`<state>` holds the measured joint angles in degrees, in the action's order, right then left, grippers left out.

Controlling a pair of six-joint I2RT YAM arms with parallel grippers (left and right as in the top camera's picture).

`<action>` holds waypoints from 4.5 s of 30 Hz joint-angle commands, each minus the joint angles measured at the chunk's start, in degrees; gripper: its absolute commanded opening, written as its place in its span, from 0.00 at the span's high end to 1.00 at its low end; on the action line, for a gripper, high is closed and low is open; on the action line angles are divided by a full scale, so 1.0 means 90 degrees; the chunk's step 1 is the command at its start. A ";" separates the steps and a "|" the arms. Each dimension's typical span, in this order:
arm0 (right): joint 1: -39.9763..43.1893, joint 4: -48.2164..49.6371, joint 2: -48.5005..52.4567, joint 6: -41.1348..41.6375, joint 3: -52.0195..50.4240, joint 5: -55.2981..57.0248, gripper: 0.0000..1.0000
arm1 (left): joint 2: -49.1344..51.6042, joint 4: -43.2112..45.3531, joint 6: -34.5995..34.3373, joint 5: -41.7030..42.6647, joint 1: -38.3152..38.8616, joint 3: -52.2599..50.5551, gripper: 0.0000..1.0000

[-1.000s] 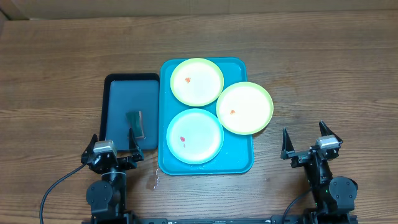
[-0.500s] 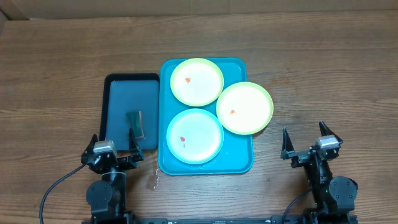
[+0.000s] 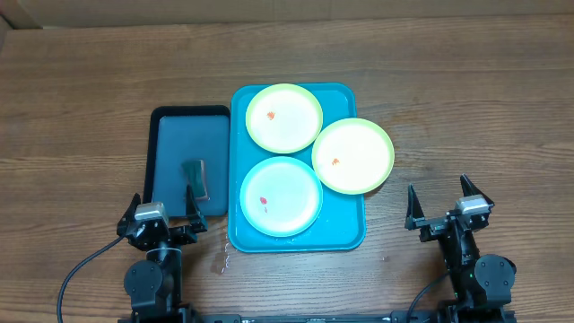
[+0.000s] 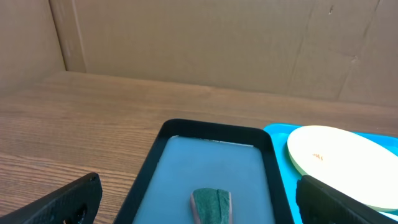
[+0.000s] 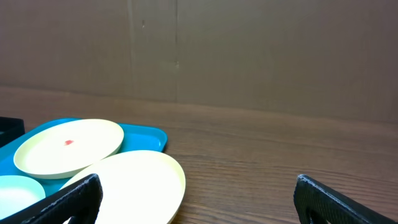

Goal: Clean dirty plates on tray and stack at the side

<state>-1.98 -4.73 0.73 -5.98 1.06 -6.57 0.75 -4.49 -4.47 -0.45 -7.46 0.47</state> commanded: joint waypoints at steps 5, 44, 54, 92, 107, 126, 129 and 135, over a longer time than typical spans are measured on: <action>-0.0029 0.0041 -0.0063 0.0015 -0.0068 0.0058 0.00 | -0.0056 0.0005 0.0024 0.0024 0.0041 -0.0022 0.00; -0.0029 0.0041 -0.0063 0.0015 -0.0068 0.0058 0.00 | -0.0056 0.0036 0.0024 -0.0282 0.0041 -0.0022 0.00; -0.0029 0.0041 -0.0063 0.0015 -0.0068 0.0058 0.00 | -0.0056 0.0036 0.0022 -0.0279 0.0041 -0.0022 0.00; -0.0029 0.0041 -0.0063 0.0015 -0.0068 0.0058 0.01 | -0.0049 -0.0763 -0.0102 0.1207 0.0041 0.1270 0.00; -0.0029 0.0041 -0.0063 0.0015 -0.0068 0.0058 0.00 | 0.1727 -0.3351 -0.0143 0.1358 0.0041 0.4449 0.00; -0.0029 0.0041 -0.0063 0.0015 -0.0068 0.0058 0.00 | 0.5797 -0.6382 0.0131 0.2409 0.0041 0.7070 0.00; -0.0029 0.0041 -0.0063 0.0015 -0.0068 0.0058 0.00 | 0.6035 -0.6399 0.0119 0.2596 0.0041 0.7070 0.00; -0.0029 0.0041 -0.0063 0.0015 -0.0068 0.0058 0.00 | 0.6336 -0.6572 -0.0255 0.2407 0.0041 0.7070 0.96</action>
<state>-1.98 -4.69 0.73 -6.00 1.06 -6.59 56.95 -62.96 -4.56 20.45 -7.46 62.61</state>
